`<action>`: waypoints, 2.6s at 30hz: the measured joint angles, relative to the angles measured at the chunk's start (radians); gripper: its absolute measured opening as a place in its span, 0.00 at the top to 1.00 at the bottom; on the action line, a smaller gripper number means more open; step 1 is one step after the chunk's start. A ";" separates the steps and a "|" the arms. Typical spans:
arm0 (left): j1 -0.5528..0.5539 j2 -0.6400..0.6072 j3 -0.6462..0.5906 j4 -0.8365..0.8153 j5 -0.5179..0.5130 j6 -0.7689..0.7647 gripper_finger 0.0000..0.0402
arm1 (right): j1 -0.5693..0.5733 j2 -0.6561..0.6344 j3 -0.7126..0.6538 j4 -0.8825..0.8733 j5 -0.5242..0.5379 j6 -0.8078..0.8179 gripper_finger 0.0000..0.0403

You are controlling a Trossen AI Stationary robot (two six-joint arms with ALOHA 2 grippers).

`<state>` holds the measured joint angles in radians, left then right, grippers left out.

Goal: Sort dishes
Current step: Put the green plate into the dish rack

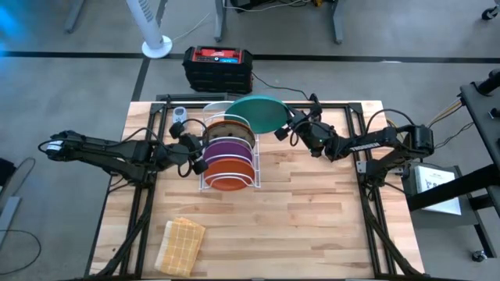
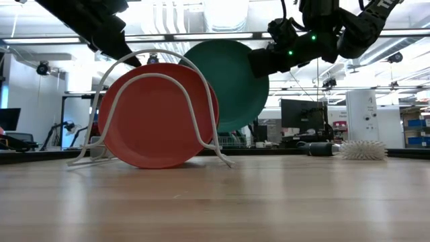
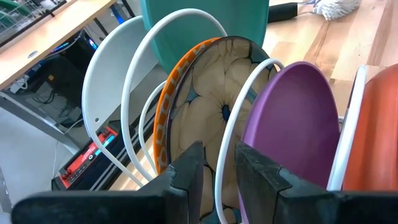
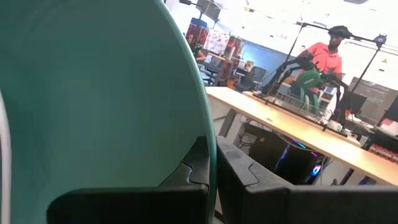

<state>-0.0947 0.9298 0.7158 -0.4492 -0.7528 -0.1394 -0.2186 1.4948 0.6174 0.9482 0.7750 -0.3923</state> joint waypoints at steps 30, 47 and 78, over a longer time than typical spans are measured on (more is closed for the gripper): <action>0.000 0.000 0.000 0.000 0.000 0.000 0.80 | -0.020 0.000 0.000 0.000 -0.039 -0.012 1.00; 0.000 0.000 0.000 0.000 0.000 0.000 0.80 | -0.049 0.000 0.000 0.000 -0.089 -0.010 1.00; 0.000 0.000 0.000 0.005 0.000 0.000 0.80 | -0.057 0.000 0.000 -0.023 -0.129 -0.054 1.00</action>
<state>-0.0948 0.9298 0.7157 -0.4442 -0.7532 -0.1394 -0.2756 1.4948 0.6174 0.9256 0.6464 -0.4468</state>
